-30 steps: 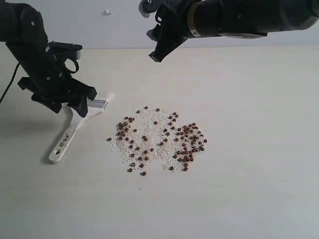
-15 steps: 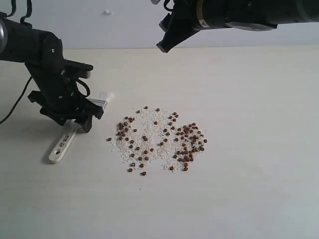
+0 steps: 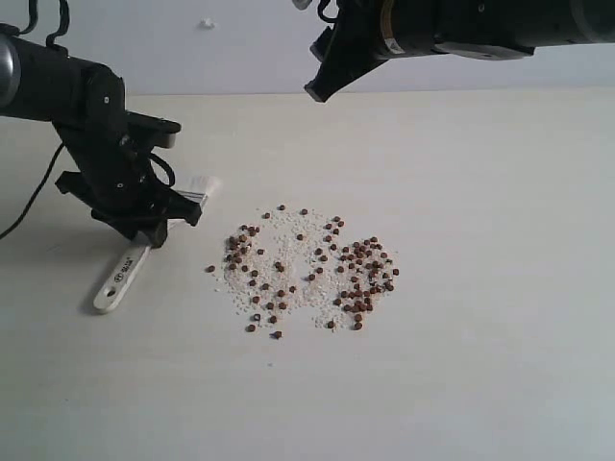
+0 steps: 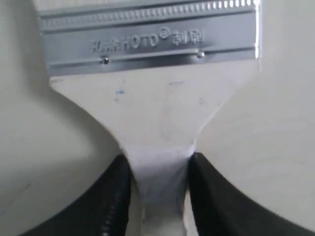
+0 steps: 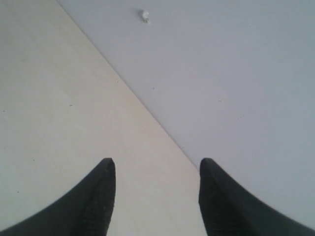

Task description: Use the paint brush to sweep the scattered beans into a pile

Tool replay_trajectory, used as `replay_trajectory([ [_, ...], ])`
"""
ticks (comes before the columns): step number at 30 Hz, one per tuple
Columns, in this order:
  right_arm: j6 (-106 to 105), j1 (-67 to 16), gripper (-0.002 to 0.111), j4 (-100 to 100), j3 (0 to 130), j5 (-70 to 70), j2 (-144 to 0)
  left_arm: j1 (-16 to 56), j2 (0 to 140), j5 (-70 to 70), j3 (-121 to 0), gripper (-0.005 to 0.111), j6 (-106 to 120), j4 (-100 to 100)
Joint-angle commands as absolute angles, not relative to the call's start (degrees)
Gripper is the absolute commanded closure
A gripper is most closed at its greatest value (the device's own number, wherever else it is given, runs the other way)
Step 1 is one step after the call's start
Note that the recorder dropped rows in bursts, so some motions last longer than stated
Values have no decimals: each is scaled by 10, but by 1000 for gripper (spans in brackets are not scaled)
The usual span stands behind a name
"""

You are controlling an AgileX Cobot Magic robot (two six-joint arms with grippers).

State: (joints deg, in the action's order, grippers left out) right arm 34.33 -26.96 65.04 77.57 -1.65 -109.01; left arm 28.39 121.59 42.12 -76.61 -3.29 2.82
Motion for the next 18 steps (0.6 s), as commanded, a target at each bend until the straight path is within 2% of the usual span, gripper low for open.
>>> replay_trajectory([
  [1,348,-270,59,648,774,-34,-1084,286,1214,450,-760,107,7,39],
  [6,348,-271,59,643,771,-33,-1091,285,1170,513,-790,107,47,38],
  [18,346,-271,59,766,676,236,-1100,285,1140,573,-864,107,73,30],
])
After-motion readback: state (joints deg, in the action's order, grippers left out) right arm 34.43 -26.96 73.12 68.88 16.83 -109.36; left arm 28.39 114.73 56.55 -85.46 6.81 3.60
